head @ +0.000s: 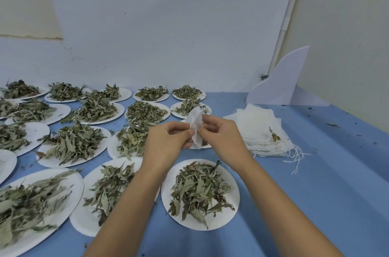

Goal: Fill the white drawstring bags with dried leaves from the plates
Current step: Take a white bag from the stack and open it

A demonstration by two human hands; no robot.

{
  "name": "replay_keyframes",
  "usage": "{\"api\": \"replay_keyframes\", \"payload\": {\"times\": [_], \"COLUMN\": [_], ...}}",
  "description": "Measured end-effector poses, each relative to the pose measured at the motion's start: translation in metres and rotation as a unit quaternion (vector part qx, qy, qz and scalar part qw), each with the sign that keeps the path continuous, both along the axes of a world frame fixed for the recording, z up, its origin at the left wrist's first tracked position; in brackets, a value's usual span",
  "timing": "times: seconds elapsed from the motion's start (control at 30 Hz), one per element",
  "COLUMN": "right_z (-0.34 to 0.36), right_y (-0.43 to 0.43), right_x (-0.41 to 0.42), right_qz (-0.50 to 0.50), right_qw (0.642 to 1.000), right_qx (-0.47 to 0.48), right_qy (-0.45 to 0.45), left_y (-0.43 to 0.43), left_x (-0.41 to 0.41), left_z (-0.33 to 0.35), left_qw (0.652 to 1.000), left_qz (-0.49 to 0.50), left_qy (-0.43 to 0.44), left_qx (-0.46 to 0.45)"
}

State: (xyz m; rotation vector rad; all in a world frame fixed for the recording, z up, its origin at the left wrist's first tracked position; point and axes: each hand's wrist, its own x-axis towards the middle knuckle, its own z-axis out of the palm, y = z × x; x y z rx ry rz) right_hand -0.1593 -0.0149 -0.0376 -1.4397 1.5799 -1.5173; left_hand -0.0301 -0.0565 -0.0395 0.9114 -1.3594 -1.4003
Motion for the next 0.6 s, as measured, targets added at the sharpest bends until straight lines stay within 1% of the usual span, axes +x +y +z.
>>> {"api": "replay_keyframes", "payload": {"times": [0.03, 0.1, 0.17, 0.23, 0.37, 0.43, 0.5, 0.53, 0.6], "right_z": [0.000, -0.001, -0.001, -0.002, -0.004, -0.005, -0.004, -0.003, 0.000], "right_y": [0.000, -0.002, -0.004, -0.004, -0.004, -0.003, -0.001, 0.000, 0.001], "right_x": [0.001, 0.003, 0.006, 0.010, 0.016, 0.014, 0.012, 0.012, 0.012], "right_qz": [-0.024, -0.061, -0.075, -0.088, -0.142, -0.159, -0.155, -0.149, -0.138], "right_qw": [1.000, 0.997, 0.996, 0.995, 0.974, 0.961, 0.959, 0.959, 0.955], "right_qx": [-0.015, -0.032, -0.033, -0.034, -0.055, -0.056, -0.077, -0.093, -0.116], "right_qy": [0.012, 0.030, 0.028, 0.042, 0.169, 0.217, 0.222, 0.221, 0.235], "left_y": [0.001, 0.002, 0.003, 0.004, 0.007, 0.009, 0.010, 0.010, 0.010], "left_x": [-0.001, -0.003, -0.003, -0.003, -0.003, -0.002, 0.000, 0.001, 0.001], "left_z": [0.000, 0.001, 0.002, 0.002, -0.002, -0.003, -0.003, -0.002, -0.002], "left_qw": [1.000, 0.996, 0.984, 0.973, 0.941, 0.920, 0.903, 0.903, 0.918], "left_qz": [0.012, 0.069, 0.126, 0.144, 0.123, 0.137, 0.176, 0.194, 0.210], "left_qy": [-0.007, -0.032, -0.059, -0.097, -0.203, -0.235, -0.247, -0.239, -0.205], "left_qx": [-0.010, -0.053, -0.108, -0.153, -0.240, -0.281, -0.304, -0.300, -0.268]}}
